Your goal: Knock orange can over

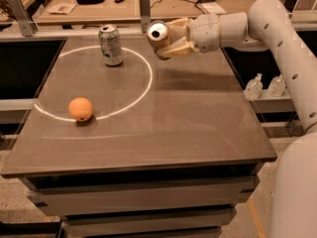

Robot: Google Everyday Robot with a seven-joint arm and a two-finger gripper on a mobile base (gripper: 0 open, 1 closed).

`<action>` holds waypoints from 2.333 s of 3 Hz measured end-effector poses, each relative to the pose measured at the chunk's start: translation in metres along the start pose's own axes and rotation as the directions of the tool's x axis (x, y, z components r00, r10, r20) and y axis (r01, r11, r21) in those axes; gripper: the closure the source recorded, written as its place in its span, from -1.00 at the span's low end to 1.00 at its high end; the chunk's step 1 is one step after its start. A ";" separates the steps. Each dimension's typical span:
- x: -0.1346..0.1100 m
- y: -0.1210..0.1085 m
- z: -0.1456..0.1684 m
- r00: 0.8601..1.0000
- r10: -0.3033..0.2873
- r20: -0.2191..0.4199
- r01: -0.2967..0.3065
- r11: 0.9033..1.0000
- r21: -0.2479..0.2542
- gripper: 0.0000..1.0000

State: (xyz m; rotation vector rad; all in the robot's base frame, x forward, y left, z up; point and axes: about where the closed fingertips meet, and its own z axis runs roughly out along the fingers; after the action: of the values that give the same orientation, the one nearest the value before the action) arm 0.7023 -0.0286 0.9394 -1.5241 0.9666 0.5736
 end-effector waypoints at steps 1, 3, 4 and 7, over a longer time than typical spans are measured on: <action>-0.006 0.004 -0.006 0.982 -0.178 -0.056 0.175 0.983 -0.049 1.00; -0.010 0.026 -0.013 0.901 -0.427 -0.074 0.389 0.872 -0.296 1.00; -0.012 0.043 -0.022 0.858 -0.512 -0.045 0.443 0.782 -0.438 1.00; -0.007 0.095 -0.053 0.772 -0.626 -0.106 0.498 0.701 -0.511 1.00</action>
Offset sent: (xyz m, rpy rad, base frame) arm -0.0290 -0.0234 0.0009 -0.3686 -0.3972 0.2125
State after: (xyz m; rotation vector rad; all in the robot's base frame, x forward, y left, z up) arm 0.6108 -0.0757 0.9026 -2.2621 0.5039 0.1298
